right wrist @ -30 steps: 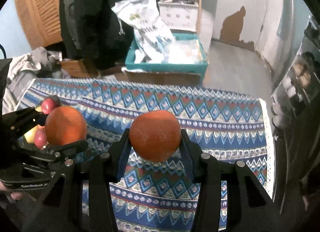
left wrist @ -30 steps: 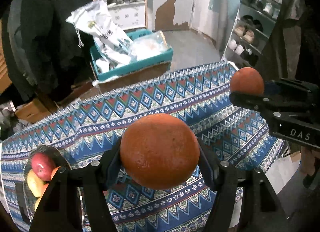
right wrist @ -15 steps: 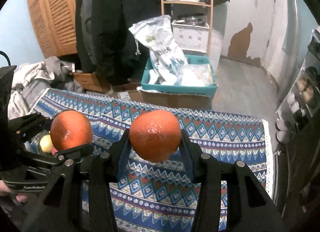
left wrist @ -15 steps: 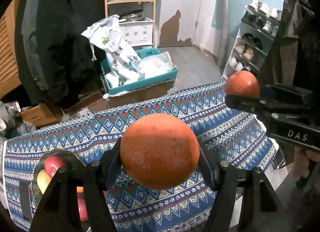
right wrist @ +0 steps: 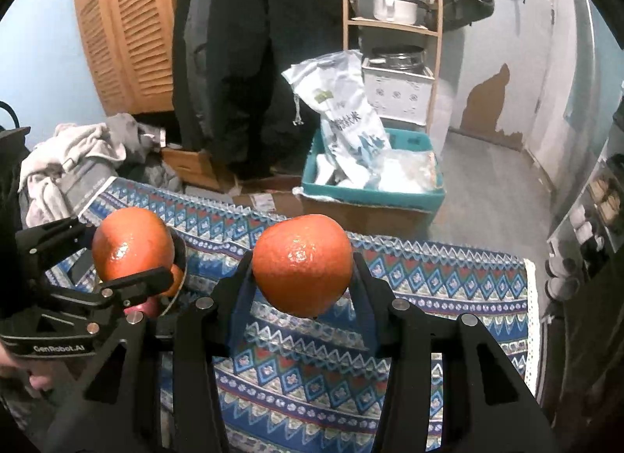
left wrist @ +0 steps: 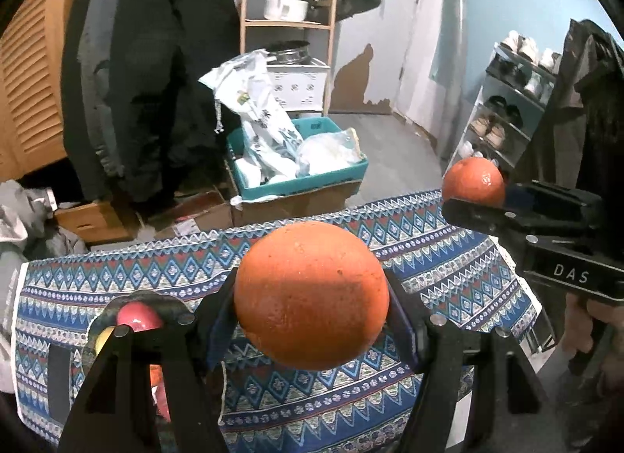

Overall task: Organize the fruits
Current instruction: 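Lift both oranges off the cloth and carry them toward the glass bowl, then lower both oranges onto the fruit in the bowl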

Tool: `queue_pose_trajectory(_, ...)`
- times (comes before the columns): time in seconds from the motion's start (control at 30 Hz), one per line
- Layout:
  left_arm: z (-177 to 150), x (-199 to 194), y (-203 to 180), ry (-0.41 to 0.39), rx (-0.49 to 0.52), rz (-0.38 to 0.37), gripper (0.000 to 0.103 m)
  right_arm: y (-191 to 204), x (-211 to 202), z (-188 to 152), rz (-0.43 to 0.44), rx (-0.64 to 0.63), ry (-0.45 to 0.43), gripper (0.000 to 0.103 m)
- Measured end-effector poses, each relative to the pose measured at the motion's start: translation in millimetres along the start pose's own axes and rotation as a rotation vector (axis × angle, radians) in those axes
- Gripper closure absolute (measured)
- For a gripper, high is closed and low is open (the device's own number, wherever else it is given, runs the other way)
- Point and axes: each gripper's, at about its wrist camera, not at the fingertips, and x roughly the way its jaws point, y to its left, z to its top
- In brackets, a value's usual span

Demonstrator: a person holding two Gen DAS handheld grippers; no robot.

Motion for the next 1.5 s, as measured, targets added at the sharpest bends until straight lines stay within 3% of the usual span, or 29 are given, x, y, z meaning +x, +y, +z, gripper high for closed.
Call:
queue_pose_trajectory(0.83, -31, -35, 115, -0.029, -0.189, 0.118, 0.033, 106, 55, 36, 0.122, -0.136, 0.057, 0.057)
queue_pose_trajectory(1.5, -70, -31, 198, 0.025, -0.332, 0.204, 0.033, 185, 121, 45, 0.251, -0.188, 0.162, 0.057)
